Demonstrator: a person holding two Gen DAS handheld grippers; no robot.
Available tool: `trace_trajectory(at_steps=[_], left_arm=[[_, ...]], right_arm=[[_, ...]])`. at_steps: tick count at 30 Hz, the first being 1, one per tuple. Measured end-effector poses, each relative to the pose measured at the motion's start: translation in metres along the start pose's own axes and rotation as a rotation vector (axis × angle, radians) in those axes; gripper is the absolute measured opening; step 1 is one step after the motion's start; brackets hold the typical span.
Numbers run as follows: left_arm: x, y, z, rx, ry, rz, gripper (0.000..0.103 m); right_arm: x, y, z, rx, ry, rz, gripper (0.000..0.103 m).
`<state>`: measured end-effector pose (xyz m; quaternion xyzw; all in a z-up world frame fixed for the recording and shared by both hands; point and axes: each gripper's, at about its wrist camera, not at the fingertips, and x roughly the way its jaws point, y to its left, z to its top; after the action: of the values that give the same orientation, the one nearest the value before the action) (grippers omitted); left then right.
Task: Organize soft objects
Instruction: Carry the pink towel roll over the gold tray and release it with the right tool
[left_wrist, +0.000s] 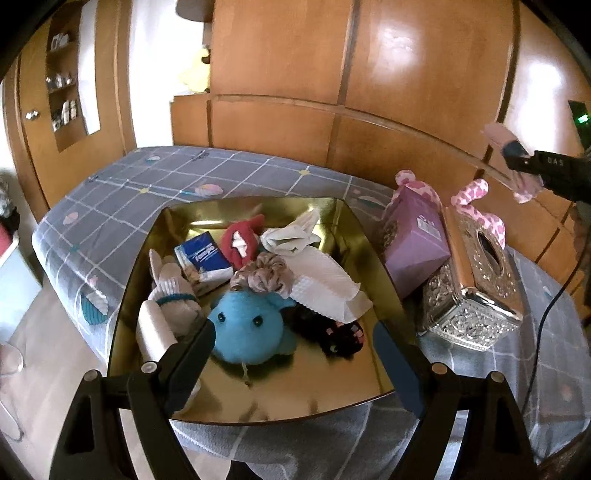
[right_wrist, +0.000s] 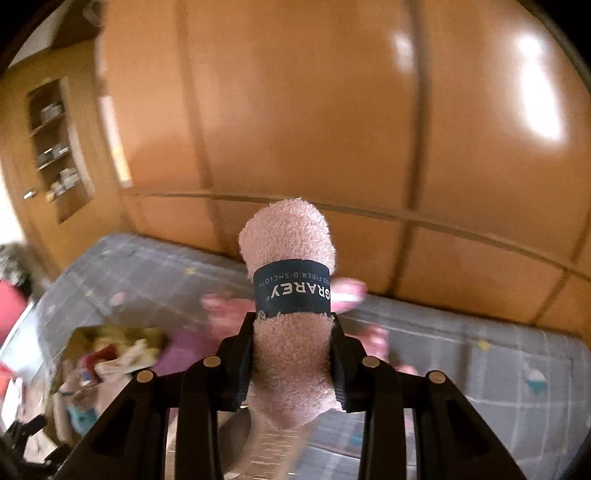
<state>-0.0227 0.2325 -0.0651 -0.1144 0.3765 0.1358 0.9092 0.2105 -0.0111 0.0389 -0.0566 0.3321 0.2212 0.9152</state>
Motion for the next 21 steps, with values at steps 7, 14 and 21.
trace_trajectory(at_steps=[7,14,21], left_arm=[[-0.007,0.035,0.007,-0.075,-0.024,0.058,0.088],[-0.013,0.086,0.006,-0.189,-0.036,0.152,0.088],[-0.007,0.106,-0.003,-0.248,-0.015,0.171,0.088]], right_arm=[[0.006,0.097,-0.02,-0.159,0.044,0.203,0.035],[0.025,0.178,-0.077,-0.292,0.18,0.376,0.035],[0.044,0.205,-0.133,-0.346,0.319,0.435,0.035]])
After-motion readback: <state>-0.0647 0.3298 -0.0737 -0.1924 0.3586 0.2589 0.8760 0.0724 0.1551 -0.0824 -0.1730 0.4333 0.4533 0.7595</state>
